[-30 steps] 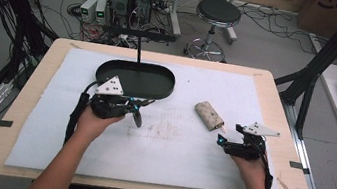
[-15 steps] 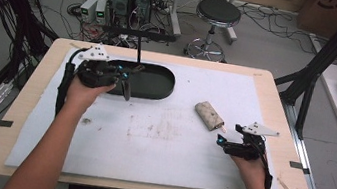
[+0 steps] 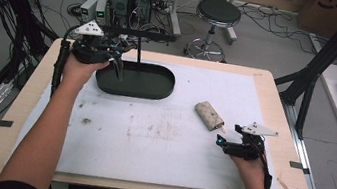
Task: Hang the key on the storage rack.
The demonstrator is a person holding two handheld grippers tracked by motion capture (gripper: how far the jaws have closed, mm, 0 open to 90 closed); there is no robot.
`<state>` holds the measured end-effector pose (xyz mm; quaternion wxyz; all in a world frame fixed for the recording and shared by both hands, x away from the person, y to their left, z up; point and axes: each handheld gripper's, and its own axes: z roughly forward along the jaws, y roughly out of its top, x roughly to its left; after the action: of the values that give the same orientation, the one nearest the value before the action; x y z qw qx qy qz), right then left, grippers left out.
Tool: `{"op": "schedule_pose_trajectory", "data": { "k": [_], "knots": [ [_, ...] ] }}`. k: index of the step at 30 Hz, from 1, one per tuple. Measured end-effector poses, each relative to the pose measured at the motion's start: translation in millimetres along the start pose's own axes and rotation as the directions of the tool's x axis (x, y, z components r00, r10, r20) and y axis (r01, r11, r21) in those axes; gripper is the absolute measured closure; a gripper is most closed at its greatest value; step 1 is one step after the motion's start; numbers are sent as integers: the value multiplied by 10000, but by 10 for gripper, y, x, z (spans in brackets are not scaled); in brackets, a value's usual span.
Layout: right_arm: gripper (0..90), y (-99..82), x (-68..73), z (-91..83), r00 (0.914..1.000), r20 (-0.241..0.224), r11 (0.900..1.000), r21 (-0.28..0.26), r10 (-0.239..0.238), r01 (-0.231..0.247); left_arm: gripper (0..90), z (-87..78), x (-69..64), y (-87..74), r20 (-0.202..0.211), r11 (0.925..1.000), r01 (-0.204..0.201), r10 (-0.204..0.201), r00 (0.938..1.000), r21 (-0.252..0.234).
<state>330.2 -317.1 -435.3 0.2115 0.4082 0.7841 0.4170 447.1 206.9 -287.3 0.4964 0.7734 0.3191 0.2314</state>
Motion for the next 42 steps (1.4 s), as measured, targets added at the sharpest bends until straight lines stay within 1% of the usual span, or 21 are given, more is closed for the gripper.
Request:
{"op": "schedule_pose_trajectory", "data": {
  "k": [2,4,7,8,10,14,17,20,24,29,31,33,37,39,41,42],
  "knots": [
    [152,-1,0,4,10000,11,10000,10,0,0,857,11,65,36,-117,10000,62,-63,9999,-21],
    [152,-3,-4,10,10000,18,10000,41,-19,19,857,33,120,66,-389,9999,59,-54,9992,119],
    [152,-5,-3,18,10000,-1,10000,74,18,-18,857,76,191,91,-616,9996,66,-49,9981,283],
    [152,-5,-2,19,10000,10,10000,86,25,-25,857,94,210,89,-642,9995,141,-123,9979,278],
    [152,-6,-4,21,10000,17,10000,83,5,-6,857,125,231,84,-723,9991,131,-101,9973,413],
    [152,-9,-10,16,10000,3,9999,121,44,-44,857,223,260,46,-910,9978,281,-226,9956,601],
    [152,-11,-12,17,10000,-8,9999,115,51,-51,857,282,265,30,-955,9970,295,-226,9952,720],
    [152,-11,-16,18,10000,7,9999,105,33,-33,857,334,248,30,-899,9965,249,-177,9958,792],
    [152,-11,-13,20,10000,-13,9999,126,77,-77,857,416,227,26,-1049,9936,145,-26,9945,1122],
    [152,-11,-12,17,10000,-23,9999,102,66,-65,856,510,223,3,-1046,9918,180,-47,9945,1264],
    [152,-11,-19,18,10000,1,10000,69,9,-9,856,542,226,-6,-1015,9914,221,-90,9948,1289],
    [152,-11,-14,17,10000,-37,9999,127,51,-51,855,569,231,-18,-1074,9905,283,-138,9941,1343],
    [152,-13,-13,19,10000,-34,9999,126,56,-56,854,595,263,-39,-977,9911,454,-332,9947,1248],
    [152,-17,-19,22,10000,-28,9999,129,35,-35,849,599,266,-37,-1022,9908,415,-284,9944,1288],
    [152,-21,-22,28,10000,-16,9999,140,35,-34,824,597,268,-43,-995,9907,474,-348,9944,1275],
    [152,-21,-23,29,10000,-25,9999,142,44,-44,784,594,268,-47,-979,9914,557,-442,9942,1183]
  ]
}}
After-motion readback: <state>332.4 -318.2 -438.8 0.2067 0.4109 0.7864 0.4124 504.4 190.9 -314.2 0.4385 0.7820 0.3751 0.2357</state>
